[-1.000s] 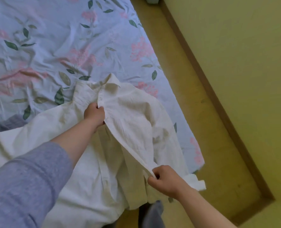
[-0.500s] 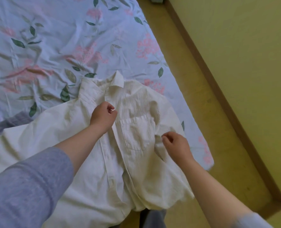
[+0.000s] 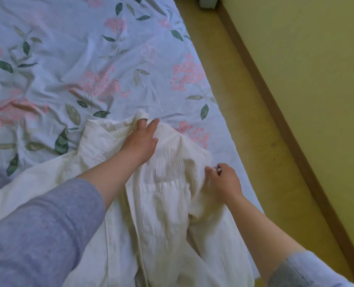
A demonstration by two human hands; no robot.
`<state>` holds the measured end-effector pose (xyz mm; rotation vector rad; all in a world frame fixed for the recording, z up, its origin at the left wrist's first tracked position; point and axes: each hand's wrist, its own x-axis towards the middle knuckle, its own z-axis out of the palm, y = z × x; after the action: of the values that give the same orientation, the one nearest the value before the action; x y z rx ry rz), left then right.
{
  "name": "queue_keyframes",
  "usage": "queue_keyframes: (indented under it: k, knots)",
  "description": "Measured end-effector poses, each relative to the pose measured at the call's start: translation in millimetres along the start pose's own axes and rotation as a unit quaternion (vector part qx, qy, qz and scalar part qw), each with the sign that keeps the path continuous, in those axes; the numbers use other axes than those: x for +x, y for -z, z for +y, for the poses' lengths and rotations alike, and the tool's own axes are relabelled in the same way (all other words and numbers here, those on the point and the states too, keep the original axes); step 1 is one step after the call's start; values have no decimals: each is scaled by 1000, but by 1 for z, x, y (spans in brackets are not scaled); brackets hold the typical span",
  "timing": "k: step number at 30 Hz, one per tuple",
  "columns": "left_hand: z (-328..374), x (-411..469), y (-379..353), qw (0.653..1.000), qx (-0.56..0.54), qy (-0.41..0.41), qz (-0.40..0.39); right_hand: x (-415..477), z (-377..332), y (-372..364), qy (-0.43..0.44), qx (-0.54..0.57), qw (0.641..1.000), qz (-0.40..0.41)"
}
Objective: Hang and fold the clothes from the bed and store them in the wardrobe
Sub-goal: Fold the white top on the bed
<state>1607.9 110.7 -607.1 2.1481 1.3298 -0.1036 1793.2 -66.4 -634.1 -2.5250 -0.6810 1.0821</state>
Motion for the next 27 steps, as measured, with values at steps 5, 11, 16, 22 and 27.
queue_keyframes:
  k: [5, 11, 16, 22, 27]
  knots:
    - [-5, 28, -1, 998, -15, 43, -35, 6, 16, 24, 54, 92, 985, 138]
    - [-8, 29, -12, 999, -15, 26, -11, 33, 5, 69, 115, -13, 964, 238]
    - [1, 16, -23, 999, 20, 29, -14, 41, 9, 60, 75, -129, 974, 169]
    - [25, -59, -52, 995, -78, -8, 61, -36, 40, 34, 175, -53, 949, 256]
    - [37, -124, -77, 989, -138, 25, 34, -111, 80, 9, 92, 59, 982, 154]
